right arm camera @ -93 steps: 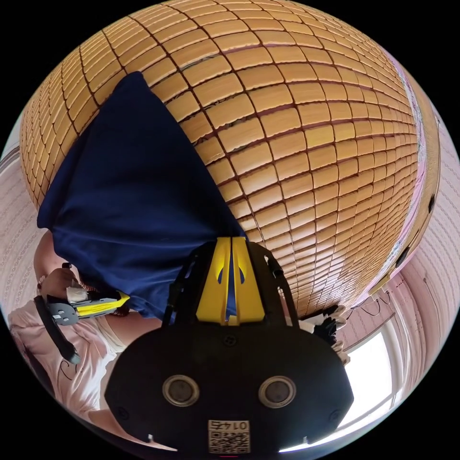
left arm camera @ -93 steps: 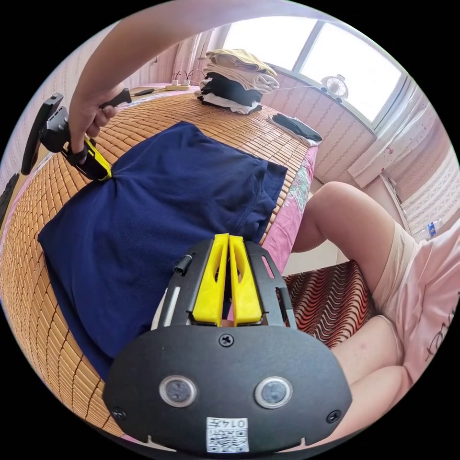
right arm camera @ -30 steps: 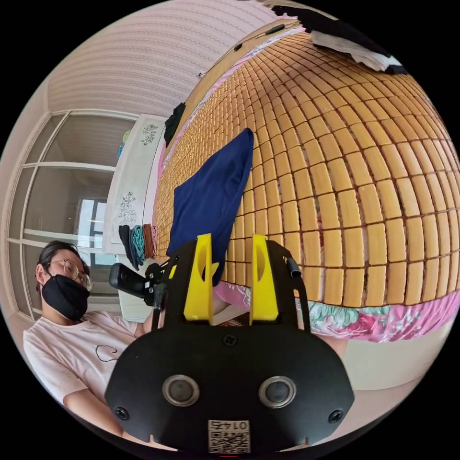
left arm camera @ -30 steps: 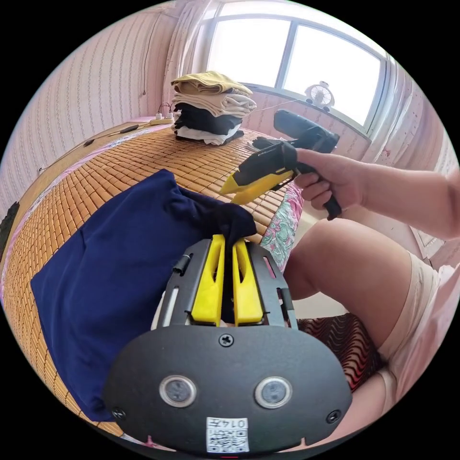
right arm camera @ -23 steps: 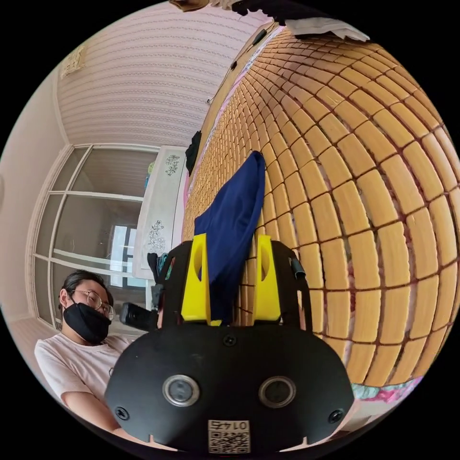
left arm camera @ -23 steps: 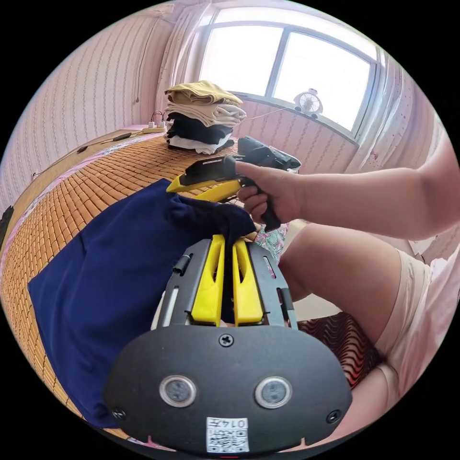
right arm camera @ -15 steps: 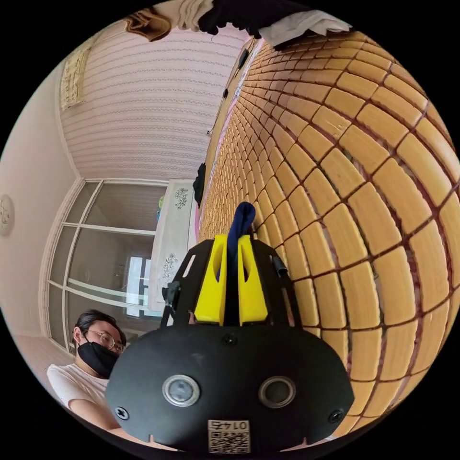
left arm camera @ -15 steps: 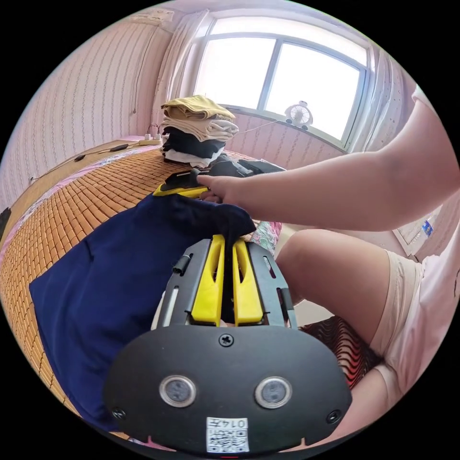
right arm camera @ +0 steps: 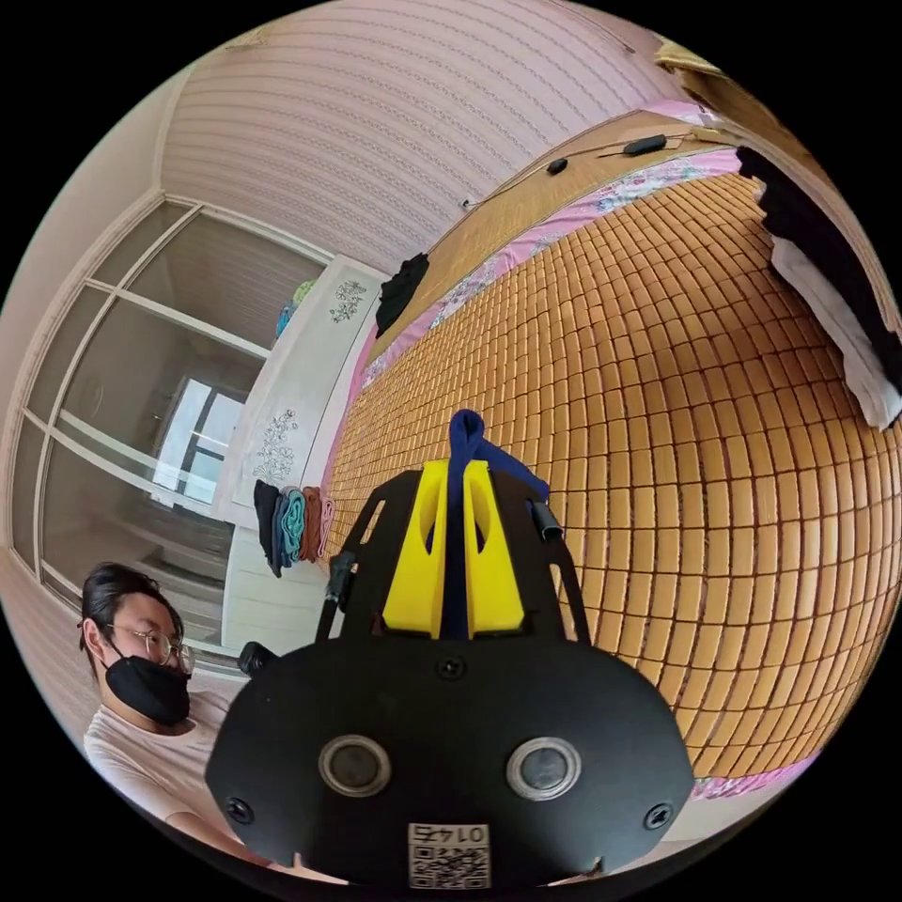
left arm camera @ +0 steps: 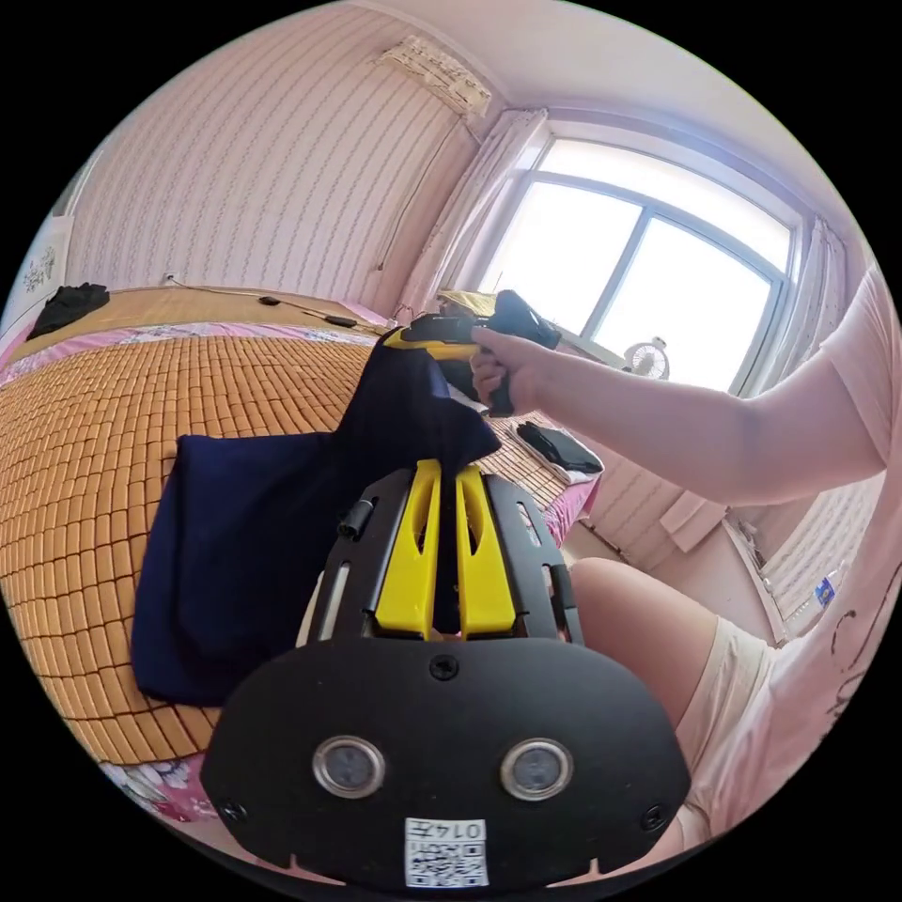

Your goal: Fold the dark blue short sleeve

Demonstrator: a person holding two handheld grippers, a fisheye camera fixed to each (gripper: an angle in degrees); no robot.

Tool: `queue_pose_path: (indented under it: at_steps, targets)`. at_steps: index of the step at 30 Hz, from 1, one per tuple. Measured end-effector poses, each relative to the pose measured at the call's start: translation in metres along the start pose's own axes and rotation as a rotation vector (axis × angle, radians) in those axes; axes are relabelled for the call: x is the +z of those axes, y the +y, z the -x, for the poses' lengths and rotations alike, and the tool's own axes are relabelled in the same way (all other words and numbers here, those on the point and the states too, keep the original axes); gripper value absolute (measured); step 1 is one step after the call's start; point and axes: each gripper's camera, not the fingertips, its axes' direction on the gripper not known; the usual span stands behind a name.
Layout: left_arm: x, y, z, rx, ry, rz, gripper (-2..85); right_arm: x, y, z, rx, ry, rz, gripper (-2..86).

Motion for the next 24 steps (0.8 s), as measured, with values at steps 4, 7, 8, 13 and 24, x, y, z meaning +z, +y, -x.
queue_pose_path:
  at_steps: [4, 7, 8, 13, 24]
  targets:
    - [-0.035, 0.003, 0.045, -0.092, -0.058, 0.040, 0.4, 0.093, -0.041, 0.080, -0.054, 0.030, 0.128, 1.7]
    - [-0.056, 0.006, 0.084, -0.215, -0.133, 0.118, 1.8, 0.168, -0.060, 0.123, -0.061, 0.106, 0.246, 2.2]
    - [-0.061, 0.008, 0.096, -0.238, -0.134, 0.146, 2.6, 0.192, -0.066, 0.136, -0.059, 0.123, 0.280, 2.5]
    - [-0.077, 0.007, 0.125, -0.260, -0.145, 0.297, 4.9, 0.250, -0.089, 0.183, -0.024, 0.132, 0.359, 4.6]
    - [-0.130, 0.002, 0.173, -0.308, -0.224, 0.279, 6.8, 0.306, -0.141, 0.326, -0.464, 0.475, 0.466, 7.8]
